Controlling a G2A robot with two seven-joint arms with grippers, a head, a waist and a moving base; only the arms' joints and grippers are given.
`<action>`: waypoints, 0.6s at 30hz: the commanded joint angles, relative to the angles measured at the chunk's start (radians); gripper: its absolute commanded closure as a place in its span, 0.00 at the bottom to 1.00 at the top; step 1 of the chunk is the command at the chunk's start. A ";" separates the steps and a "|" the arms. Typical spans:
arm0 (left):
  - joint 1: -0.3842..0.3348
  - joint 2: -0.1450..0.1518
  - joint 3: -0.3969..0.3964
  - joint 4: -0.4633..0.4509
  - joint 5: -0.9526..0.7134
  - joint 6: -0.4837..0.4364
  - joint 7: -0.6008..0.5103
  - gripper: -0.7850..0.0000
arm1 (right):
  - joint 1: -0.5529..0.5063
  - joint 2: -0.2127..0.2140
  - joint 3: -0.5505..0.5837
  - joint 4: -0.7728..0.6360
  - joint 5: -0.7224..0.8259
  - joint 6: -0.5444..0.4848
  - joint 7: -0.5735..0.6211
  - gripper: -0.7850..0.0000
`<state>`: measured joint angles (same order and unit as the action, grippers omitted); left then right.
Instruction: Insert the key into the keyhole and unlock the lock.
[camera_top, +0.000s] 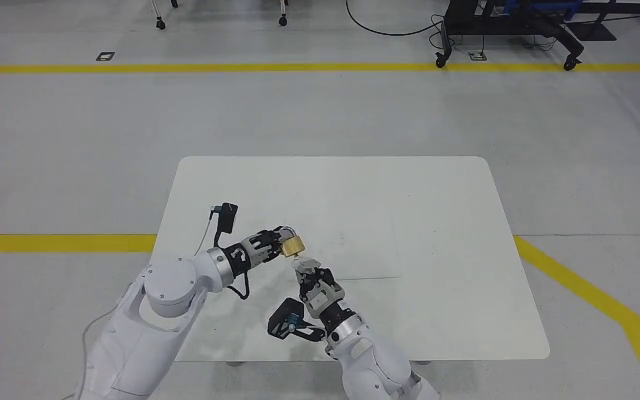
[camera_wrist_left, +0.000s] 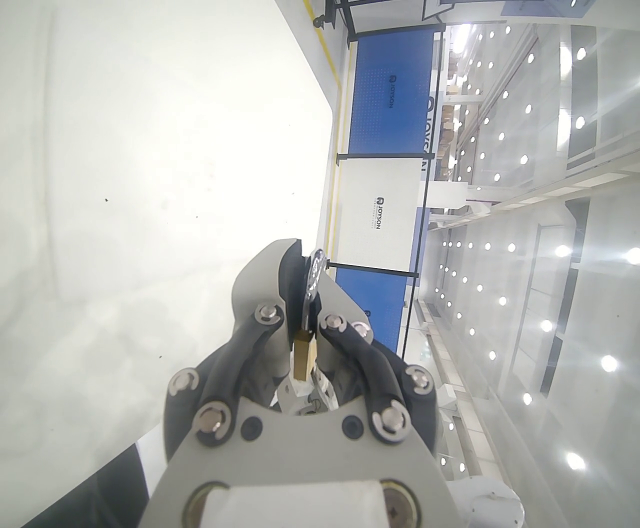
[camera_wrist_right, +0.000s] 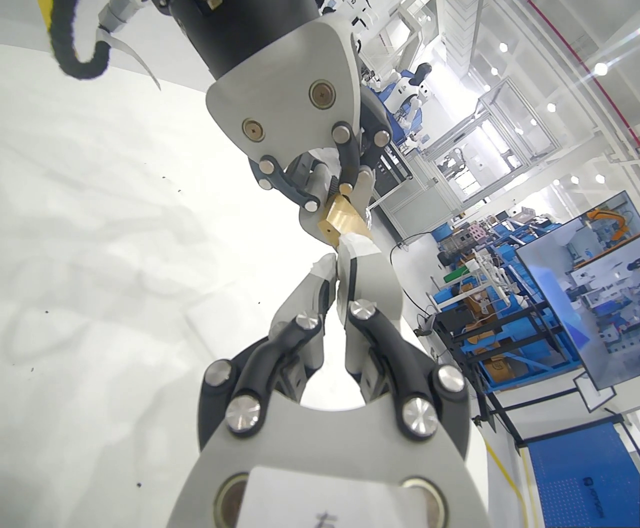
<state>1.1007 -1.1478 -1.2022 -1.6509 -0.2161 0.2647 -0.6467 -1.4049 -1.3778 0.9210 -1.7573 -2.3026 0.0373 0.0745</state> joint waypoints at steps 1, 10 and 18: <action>0.003 0.001 -0.002 -0.003 0.003 -0.016 -0.003 1.00 | 0.000 -0.001 0.003 -0.003 0.028 -0.014 -0.004 1.00; 0.023 0.002 -0.022 -0.002 -0.010 -0.123 -0.003 1.00 | -0.016 0.002 0.073 -0.061 0.247 -0.117 -0.039 1.00; 0.051 0.005 -0.045 -0.018 -0.026 -0.211 -0.007 1.00 | -0.025 0.007 0.135 -0.102 0.460 -0.241 -0.012 1.00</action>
<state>1.1489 -1.1433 -1.2456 -1.6694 -0.2408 0.0674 -0.6518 -1.4306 -1.3718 1.0478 -1.8541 -1.8810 -0.1816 0.0562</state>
